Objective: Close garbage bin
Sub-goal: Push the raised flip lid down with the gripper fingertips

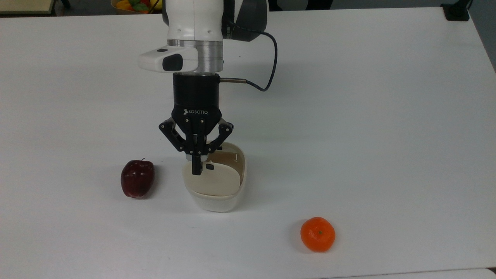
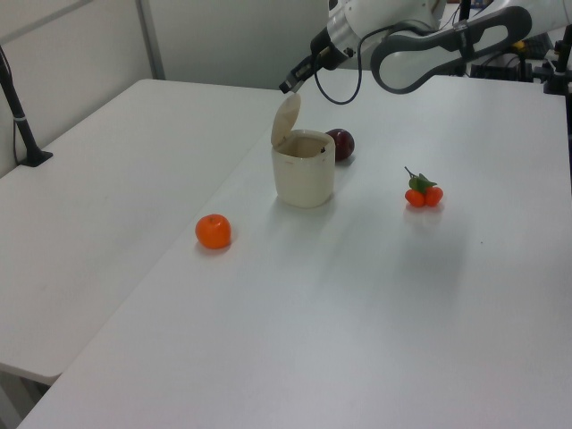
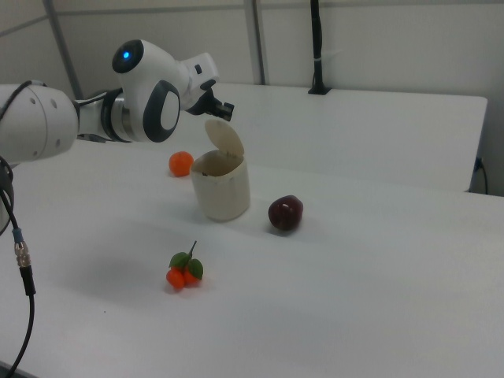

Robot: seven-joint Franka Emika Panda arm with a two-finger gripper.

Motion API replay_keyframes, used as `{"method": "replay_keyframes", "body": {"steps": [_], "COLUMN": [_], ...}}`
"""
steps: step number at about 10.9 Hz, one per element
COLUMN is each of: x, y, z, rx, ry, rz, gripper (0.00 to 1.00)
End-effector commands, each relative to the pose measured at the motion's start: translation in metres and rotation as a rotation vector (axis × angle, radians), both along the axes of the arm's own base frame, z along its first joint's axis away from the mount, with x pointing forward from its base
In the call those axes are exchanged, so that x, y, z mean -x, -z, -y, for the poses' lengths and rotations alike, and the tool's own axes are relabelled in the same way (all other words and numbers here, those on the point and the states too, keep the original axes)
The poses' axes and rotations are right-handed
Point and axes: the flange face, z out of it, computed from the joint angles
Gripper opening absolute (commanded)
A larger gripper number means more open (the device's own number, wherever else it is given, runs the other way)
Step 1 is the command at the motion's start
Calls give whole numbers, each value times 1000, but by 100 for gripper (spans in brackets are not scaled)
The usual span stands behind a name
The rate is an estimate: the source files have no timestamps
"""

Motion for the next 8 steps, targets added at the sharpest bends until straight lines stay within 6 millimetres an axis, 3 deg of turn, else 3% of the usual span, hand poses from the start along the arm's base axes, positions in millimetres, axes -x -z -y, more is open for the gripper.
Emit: {"method": "replay_keyframes", "body": {"steps": [1,8], "x": [15,25], "y": [-12,25], "z": [-6,-28], "rx": [19,46], "ry": [8,-5], "rz": [-151,-359], "gripper": [0,0]}}
